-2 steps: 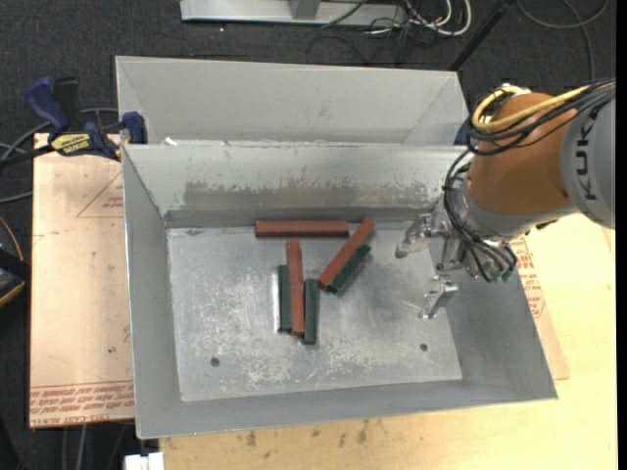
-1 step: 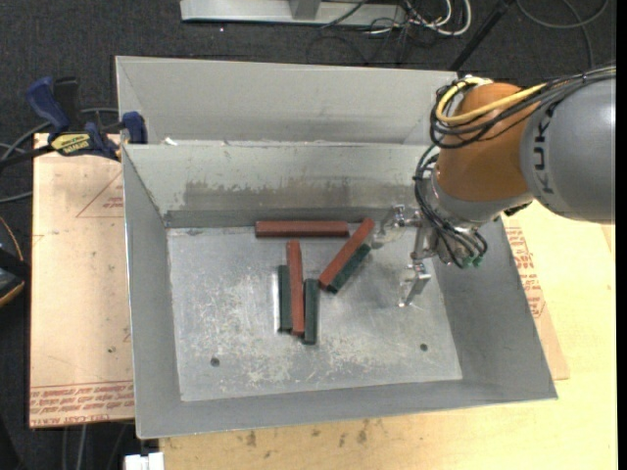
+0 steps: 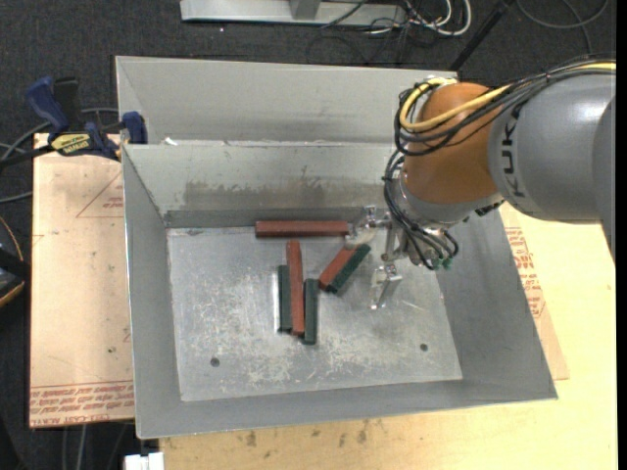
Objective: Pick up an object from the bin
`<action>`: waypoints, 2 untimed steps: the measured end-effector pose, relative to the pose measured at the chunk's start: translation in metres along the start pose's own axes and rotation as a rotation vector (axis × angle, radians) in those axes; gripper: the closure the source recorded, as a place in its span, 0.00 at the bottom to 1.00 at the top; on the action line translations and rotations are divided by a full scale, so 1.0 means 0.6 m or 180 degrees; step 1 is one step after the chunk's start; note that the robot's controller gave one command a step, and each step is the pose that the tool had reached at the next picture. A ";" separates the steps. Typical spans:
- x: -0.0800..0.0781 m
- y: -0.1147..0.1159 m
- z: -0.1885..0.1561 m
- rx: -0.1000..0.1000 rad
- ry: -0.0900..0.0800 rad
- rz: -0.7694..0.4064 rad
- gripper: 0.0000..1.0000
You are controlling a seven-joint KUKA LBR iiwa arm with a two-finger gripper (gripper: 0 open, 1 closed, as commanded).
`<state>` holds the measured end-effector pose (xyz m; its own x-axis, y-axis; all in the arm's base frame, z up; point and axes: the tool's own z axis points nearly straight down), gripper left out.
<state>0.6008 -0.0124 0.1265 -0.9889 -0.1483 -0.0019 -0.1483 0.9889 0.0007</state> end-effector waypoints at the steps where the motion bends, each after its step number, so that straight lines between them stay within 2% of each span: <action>1: -0.084 -0.018 0.076 0.0005 -0.0060 -0.0298 1.00; 2: -0.084 -0.018 0.076 0.0005 -0.0060 -0.0299 1.00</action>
Offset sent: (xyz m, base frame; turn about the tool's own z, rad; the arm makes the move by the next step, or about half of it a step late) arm 0.0000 0.0000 0.0000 0.0000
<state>0.6525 -0.0155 0.0812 -0.9705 -0.2404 -0.0206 -0.2404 0.9707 -0.0020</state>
